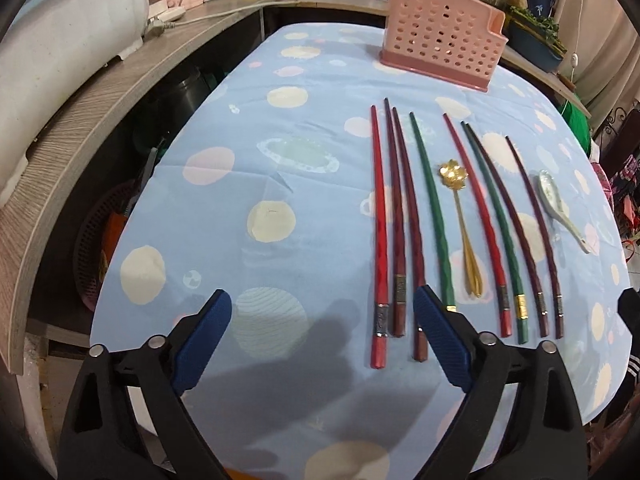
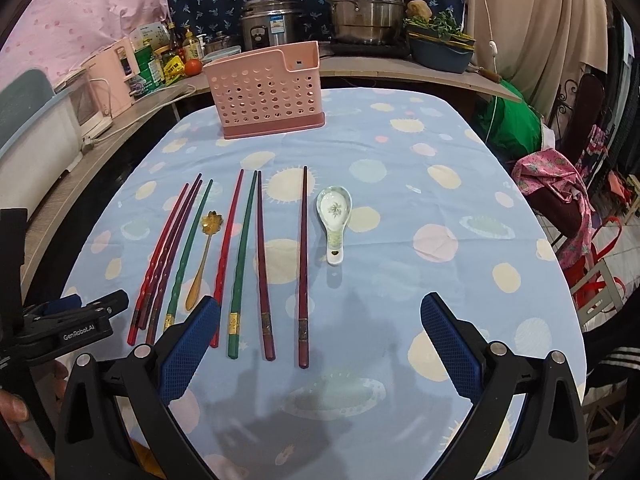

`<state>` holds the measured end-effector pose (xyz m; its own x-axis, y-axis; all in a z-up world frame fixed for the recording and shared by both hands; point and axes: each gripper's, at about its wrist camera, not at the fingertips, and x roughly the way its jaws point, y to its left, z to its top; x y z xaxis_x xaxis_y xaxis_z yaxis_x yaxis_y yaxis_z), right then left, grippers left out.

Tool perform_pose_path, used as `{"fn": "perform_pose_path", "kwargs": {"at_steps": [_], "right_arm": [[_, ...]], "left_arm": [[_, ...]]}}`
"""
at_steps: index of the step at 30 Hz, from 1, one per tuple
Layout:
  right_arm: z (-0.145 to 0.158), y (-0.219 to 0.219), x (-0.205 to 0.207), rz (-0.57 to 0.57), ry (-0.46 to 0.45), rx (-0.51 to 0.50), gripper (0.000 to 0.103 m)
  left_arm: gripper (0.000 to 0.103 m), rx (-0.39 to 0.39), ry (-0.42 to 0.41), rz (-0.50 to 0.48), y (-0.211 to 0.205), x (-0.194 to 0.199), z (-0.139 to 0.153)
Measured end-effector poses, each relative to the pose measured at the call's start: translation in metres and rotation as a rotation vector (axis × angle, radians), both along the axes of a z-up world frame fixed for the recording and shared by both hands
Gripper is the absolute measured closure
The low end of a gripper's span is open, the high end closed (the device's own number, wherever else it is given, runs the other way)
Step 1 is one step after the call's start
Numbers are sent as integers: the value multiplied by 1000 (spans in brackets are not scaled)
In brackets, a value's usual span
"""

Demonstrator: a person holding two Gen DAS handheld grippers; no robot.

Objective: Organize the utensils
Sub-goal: 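Close the left tool on a red chopstick while the right tool reaches the white ceramic spoon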

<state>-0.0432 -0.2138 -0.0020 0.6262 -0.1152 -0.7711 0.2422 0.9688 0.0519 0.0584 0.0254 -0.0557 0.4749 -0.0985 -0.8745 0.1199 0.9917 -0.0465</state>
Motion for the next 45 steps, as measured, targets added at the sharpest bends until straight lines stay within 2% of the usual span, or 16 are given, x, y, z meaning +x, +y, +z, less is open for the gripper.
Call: {"fn": "perform_pose_path", "kwargs": {"at_steps": [8,17,19,20,25,30,36,39,43,45], "right_arm": [[-4,0,5,5,7,10,7],[-7,2,10,13,18,15,7],[-7,2,11,15,19,17,7],[-7,1,11,14,19,18,7],[-8,1,12,16,19,20,8],[-10,1,16,20,27,29,11],[-9,0,19,24,29,33,12],[-10,-1,20,25,30,34,14],[-12,-6,27,31,30,45,21],[-13,-12,32,28,26,53,25]], "left_arm": [[22,52,0,-15,-4,11,-13],[24,46,6,-35,-5,12,-18],[26,40,16,-41,-6,11,-20],[31,41,25,-45,-6,10,-21],[33,48,23,-56,-7,5,-23],[40,54,24,-68,-12,3,-22],[52,54,32,-91,-18,1,-20],[65,47,39,-106,-21,-1,-18],[93,23,55,-133,-27,-2,-16],[96,12,63,-138,-29,0,-16]]}}
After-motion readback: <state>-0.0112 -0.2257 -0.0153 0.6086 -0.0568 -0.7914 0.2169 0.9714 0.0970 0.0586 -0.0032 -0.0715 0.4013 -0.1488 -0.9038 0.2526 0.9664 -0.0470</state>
